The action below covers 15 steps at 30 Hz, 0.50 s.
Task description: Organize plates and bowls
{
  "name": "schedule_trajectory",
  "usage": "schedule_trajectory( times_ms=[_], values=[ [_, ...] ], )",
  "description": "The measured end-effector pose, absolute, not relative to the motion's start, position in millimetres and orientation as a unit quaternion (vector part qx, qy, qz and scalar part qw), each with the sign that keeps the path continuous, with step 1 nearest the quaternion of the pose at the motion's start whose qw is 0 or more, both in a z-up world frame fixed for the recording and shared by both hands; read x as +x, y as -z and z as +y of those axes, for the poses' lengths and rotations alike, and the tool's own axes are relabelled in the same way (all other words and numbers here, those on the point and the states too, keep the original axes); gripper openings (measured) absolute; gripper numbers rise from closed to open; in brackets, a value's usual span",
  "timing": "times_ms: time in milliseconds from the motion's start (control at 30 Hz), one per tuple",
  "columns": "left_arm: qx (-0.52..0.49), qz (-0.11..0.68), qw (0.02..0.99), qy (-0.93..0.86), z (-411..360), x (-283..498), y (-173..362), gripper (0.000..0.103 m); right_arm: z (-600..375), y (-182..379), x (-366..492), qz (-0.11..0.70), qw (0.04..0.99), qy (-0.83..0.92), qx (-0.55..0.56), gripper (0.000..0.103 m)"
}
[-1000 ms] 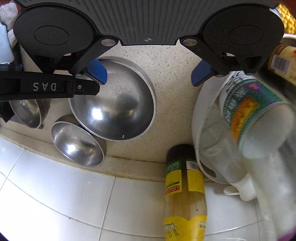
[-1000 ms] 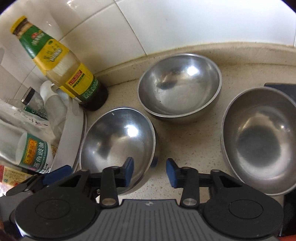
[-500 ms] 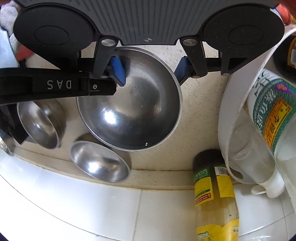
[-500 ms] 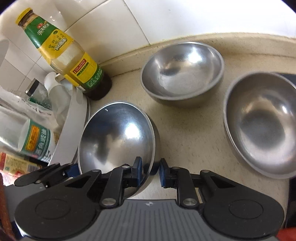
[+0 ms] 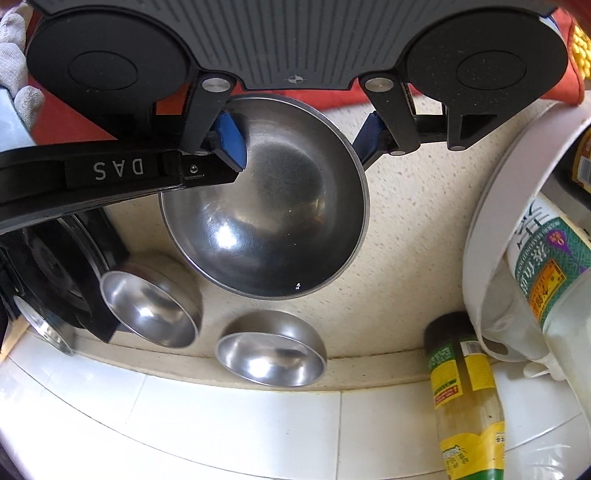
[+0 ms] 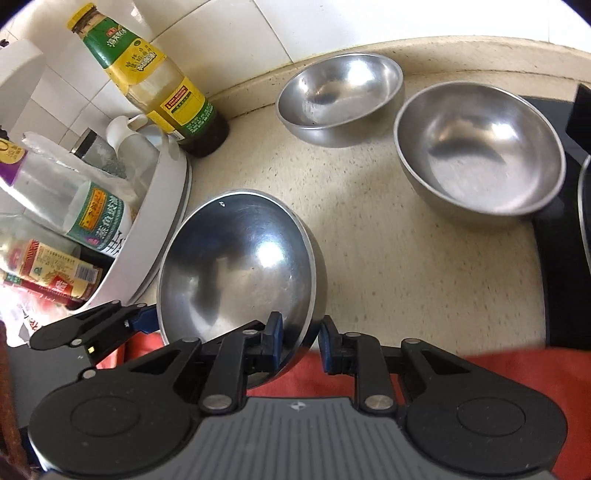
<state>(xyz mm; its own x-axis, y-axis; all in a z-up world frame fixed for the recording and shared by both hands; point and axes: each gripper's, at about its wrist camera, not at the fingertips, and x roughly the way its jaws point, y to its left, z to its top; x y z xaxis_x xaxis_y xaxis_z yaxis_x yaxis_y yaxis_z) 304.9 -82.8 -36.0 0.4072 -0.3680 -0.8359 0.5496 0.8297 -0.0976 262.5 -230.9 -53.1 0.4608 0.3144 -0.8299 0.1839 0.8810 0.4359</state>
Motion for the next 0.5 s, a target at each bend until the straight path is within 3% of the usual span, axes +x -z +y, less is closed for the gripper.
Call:
schedule_trajectory(
  times_ms=[367, 433, 500],
  values=[
    [0.103, 0.477, 0.821, 0.296, -88, 296, 43, 0.071, -235, 56, 246, 0.516, 0.821, -0.024, 0.243, 0.024],
    [0.100, 0.479, 0.819, 0.300, -86, 296, 44, 0.074, -238, 60, 243, 0.517, 0.818, -0.022, 0.253, 0.025],
    [0.100, 0.473, 0.824, 0.297, -81, 295, 42, 0.086, -243, 60, 239, 0.514, 0.818, -0.019, 0.258, 0.029]
  ],
)
